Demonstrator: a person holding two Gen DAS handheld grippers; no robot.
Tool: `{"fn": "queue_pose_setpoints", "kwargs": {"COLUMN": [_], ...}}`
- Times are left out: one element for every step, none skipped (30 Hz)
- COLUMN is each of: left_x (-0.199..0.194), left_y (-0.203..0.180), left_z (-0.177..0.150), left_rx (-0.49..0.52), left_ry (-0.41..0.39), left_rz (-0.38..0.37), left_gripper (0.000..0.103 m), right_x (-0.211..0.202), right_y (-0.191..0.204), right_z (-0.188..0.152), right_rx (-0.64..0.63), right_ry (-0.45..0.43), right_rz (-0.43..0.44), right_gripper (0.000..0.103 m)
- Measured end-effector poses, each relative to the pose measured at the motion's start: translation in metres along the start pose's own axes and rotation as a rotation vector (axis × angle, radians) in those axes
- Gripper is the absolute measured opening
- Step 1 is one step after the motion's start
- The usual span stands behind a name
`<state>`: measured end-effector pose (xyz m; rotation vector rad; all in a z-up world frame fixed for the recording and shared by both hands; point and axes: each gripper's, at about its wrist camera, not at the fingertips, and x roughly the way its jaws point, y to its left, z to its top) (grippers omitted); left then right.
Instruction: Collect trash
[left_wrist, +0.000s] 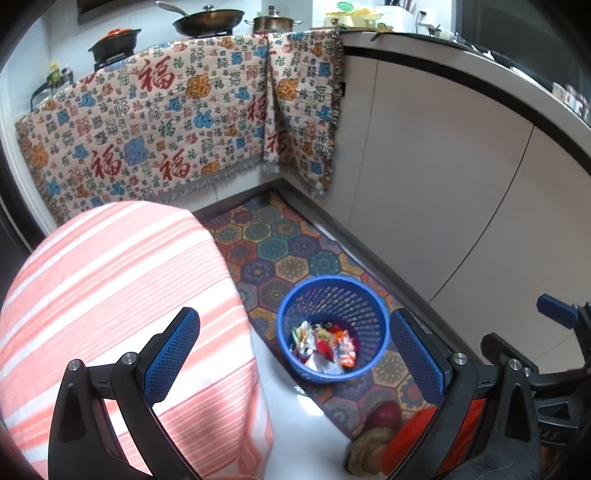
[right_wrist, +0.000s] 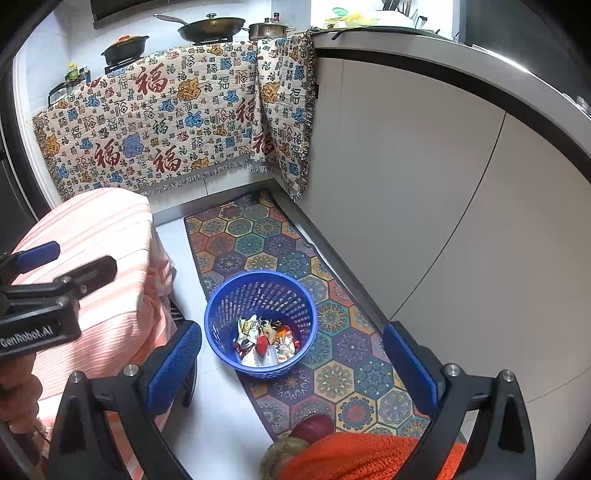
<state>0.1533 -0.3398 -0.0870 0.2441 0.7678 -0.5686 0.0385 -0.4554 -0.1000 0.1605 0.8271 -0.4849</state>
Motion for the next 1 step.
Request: {"fn": "queue_pose_setpoints", "kwargs": {"left_x": [0.0004], "left_y": [-0.0007], "left_z": [0.0003], "left_rx": [0.005], "left_ry": [-0.003], "left_rz": [0.002], "left_gripper": [0.102], "right_x": [0.002], "right_y": [0.0], "right_z": [0.0001], "right_rx": [0.001], "right_ry": [0.006], "right_rz": [-0.003], "right_gripper": [0.1]}}
